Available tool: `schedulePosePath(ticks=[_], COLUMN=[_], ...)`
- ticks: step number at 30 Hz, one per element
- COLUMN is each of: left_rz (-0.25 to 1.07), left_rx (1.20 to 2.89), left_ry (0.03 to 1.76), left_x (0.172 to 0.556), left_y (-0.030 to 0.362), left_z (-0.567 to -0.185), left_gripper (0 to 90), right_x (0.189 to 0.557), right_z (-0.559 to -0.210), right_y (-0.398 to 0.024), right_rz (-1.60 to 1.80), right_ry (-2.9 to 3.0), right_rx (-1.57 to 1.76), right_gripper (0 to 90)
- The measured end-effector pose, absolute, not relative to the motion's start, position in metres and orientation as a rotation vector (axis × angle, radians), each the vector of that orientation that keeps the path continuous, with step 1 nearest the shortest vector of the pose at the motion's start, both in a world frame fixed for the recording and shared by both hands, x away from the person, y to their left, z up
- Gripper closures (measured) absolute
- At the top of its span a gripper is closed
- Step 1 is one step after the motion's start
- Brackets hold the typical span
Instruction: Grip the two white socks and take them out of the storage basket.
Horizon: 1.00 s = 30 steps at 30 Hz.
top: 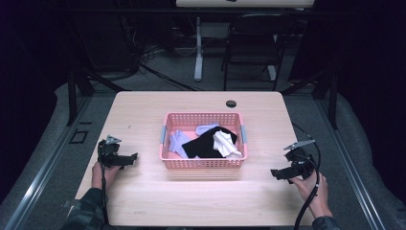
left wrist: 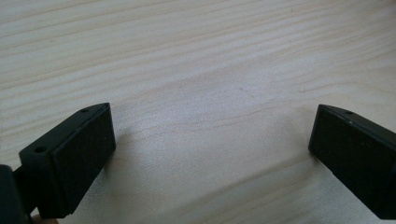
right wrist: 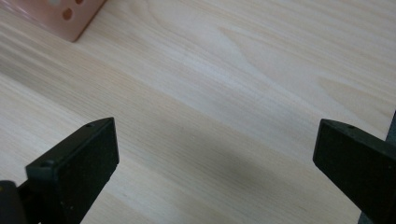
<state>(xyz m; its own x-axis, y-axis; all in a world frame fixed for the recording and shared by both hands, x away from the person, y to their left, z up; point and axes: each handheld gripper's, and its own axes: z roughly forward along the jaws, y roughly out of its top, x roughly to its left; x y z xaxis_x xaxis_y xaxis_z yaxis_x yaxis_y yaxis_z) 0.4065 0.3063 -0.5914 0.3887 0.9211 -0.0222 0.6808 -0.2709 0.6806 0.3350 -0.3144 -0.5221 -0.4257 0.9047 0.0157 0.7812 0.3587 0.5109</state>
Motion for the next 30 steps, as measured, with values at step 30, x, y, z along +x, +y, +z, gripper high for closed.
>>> schedulePosePath(ticks=[30], left_rz=[0.511], left_rx=[2.050], left_ry=[1.365], left_x=[0.406], left_y=[0.307], left_z=[-0.591], left_gripper=[0.3], right_x=[0.377], right_z=[-0.439], right_y=[-0.223], right_rz=[0.718], right_ry=[2.479], right_rx=[1.236], right_gripper=[0.1])
